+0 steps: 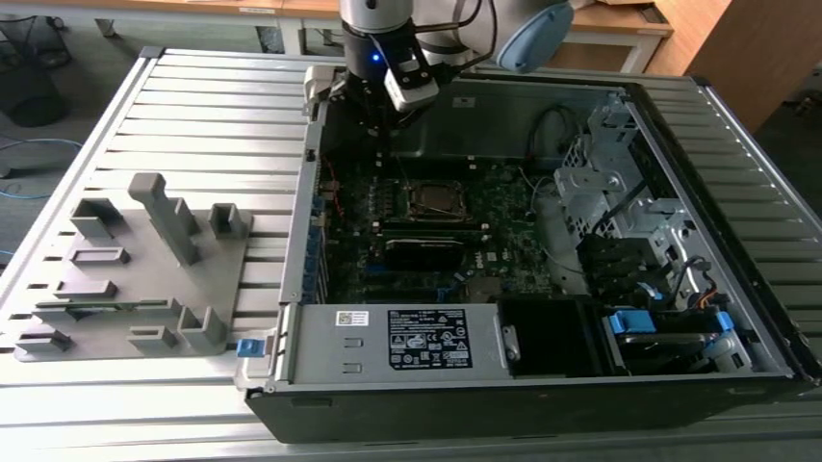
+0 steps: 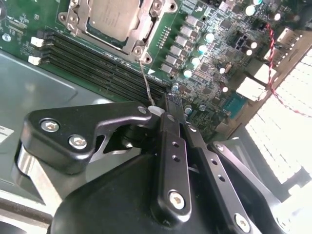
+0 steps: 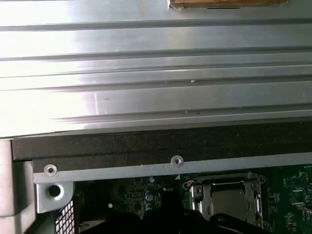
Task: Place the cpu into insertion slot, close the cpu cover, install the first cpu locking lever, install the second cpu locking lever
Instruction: 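Install the first cpu locking lever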
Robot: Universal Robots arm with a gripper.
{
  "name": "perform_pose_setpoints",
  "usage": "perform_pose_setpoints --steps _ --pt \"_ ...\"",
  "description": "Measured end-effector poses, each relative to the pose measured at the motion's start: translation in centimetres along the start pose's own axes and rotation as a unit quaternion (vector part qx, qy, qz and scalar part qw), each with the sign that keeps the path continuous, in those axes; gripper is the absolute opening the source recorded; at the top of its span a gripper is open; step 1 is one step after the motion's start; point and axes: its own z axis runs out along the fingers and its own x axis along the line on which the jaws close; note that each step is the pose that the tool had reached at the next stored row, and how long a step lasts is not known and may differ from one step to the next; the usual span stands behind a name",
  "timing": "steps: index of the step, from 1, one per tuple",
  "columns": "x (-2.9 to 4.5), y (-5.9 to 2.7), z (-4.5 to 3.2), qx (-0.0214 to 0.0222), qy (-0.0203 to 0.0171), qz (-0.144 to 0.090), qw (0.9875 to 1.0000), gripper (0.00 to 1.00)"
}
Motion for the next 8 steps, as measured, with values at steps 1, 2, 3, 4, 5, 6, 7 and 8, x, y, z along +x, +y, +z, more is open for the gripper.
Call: perform_pose_setpoints --steps 1,2,3,4,5,6,7,8 --pt "-0.16 -0.03 0.02 0.0000 0.0000 0.000 1.0000 0.11" --pt "-0.35 -0.06 0.04 0.0000 0.0000 0.000 1.0000 0.11" --pt "-0.54 -0.09 0.05 0.0000 0.0000 0.000 1.0000 0.11" --pt "-0.74 -0.12 0.07 0.0000 0.0000 0.000 1.0000 0.11" --pt "-0.96 -0.15 0.09 0.0000 0.0000 0.000 1.0000 0.11" --pt "-1.19 -0.18 0.11 0.0000 0.0000 0.000 1.0000 0.11" --pt "-1.44 -0.22 0.13 0.0000 0.0000 0.000 1.0000 0.11" --pt "-1.71 -0.26 0.15 0.0000 0.0000 0.000 1.0000 0.11"
